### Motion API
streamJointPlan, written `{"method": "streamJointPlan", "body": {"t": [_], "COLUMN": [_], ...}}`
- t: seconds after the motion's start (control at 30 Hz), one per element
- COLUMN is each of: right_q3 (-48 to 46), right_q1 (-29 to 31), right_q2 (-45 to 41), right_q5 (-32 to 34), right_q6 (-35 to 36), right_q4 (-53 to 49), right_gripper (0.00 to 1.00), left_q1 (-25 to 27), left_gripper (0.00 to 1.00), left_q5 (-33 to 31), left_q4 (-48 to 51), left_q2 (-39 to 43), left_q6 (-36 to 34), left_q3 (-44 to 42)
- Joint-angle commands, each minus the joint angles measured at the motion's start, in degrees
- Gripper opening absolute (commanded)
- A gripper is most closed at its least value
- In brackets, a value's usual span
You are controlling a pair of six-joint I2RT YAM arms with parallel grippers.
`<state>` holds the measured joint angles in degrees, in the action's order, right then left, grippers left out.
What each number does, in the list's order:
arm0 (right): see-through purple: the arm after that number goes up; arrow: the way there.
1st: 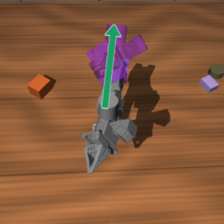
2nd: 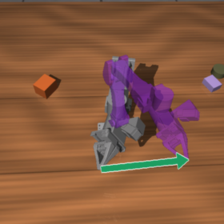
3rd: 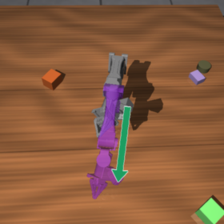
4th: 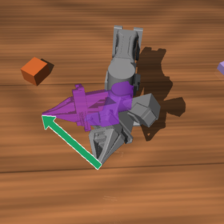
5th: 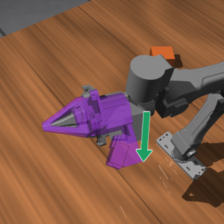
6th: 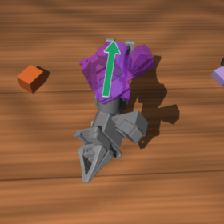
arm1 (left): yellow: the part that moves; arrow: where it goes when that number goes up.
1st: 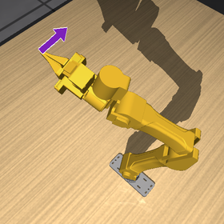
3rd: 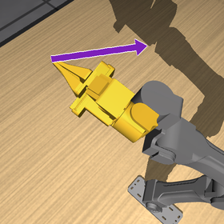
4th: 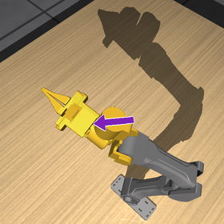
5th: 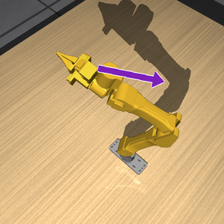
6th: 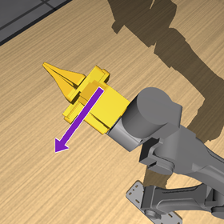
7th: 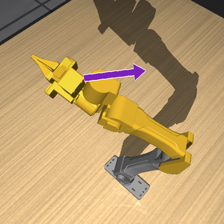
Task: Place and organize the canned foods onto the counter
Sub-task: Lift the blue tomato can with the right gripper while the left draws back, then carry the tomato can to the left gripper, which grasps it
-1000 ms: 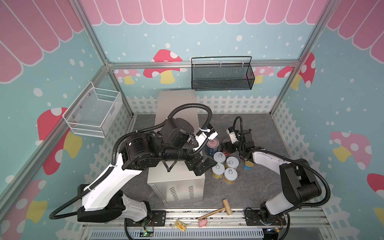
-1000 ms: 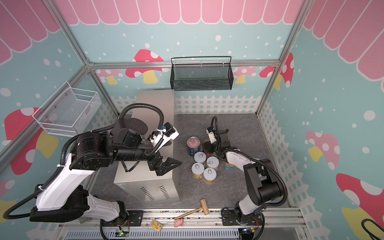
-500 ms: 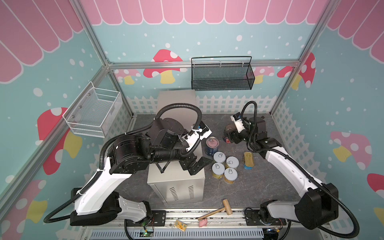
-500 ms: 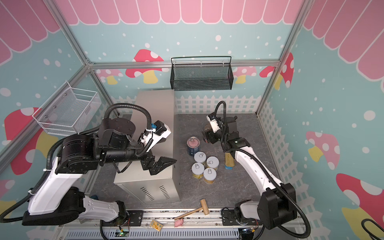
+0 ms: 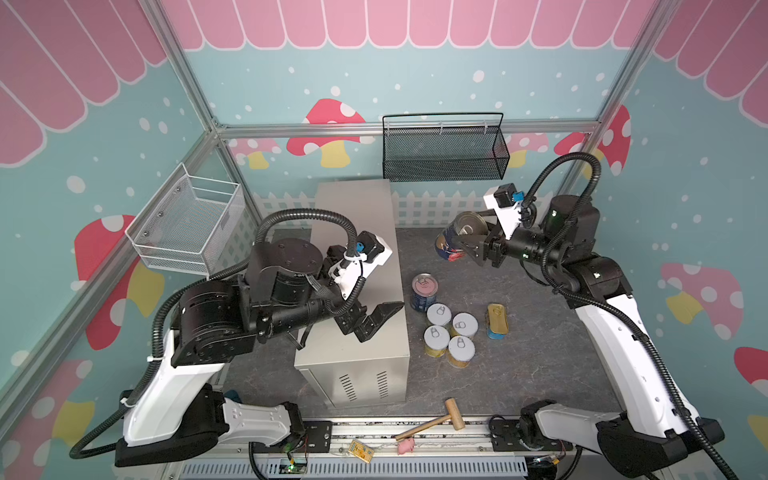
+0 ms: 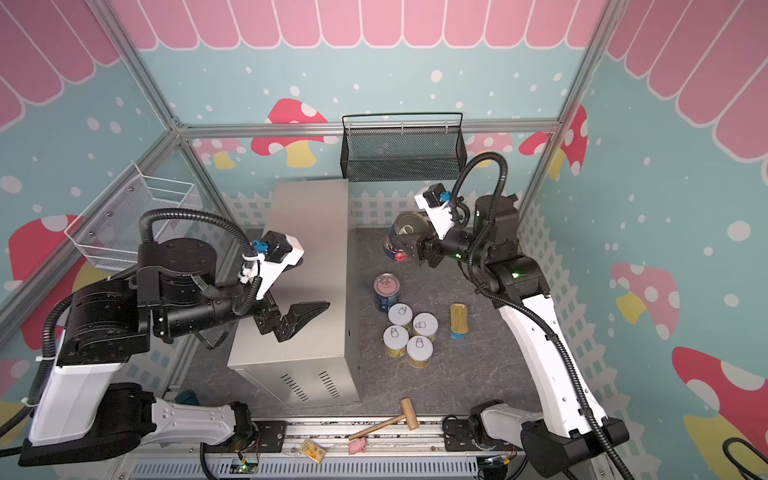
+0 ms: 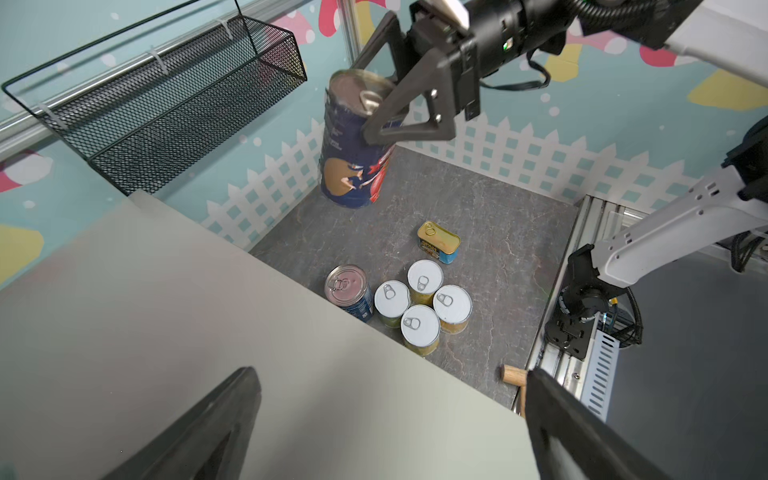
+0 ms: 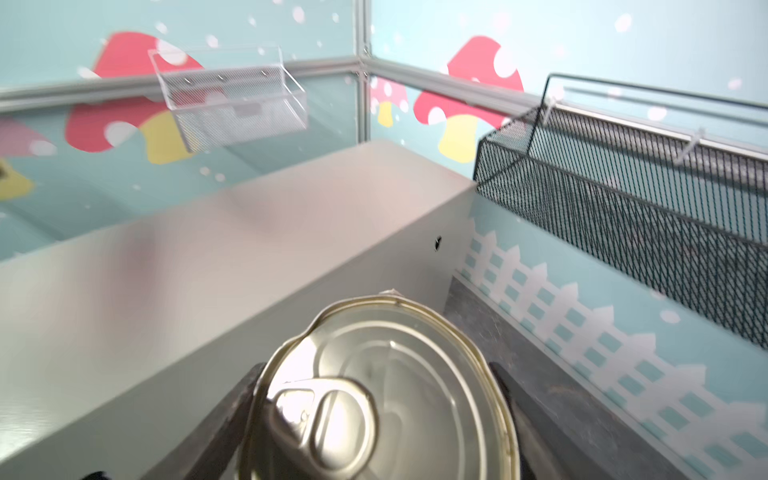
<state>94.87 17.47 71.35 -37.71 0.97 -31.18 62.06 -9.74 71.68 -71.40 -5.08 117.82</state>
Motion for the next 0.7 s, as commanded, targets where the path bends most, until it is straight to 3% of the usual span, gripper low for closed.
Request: {"method": "streamJointPlan", "body": {"t": [0.0, 0.3, 0.67], "right_q3": [7.87, 26.66, 47.57], "right_q1": [1.17, 6.38, 20.86], "right_q2": [1.93, 10.98, 26.41], "right_q5": [-8.65, -7.95, 2.97], "right_q6": [-0.91, 0.8, 2.69], "right_q4": [0.85, -10.45, -23.83], "right_gripper": [0.64, 0.64, 0.66], "left_q1": [0.27, 0.33, 0.3], "left_gripper": [0.99, 0.99, 0.99], "left_q5": [-2.35, -3.93, -6.92], "left_q4": [-0.75, -0.19, 2.94], "left_q2": [1.44, 7.02, 8.02], "left_q6": [-1.95, -1.86, -1.55], "left_q3": [-1.4, -3.39, -4.18]}}
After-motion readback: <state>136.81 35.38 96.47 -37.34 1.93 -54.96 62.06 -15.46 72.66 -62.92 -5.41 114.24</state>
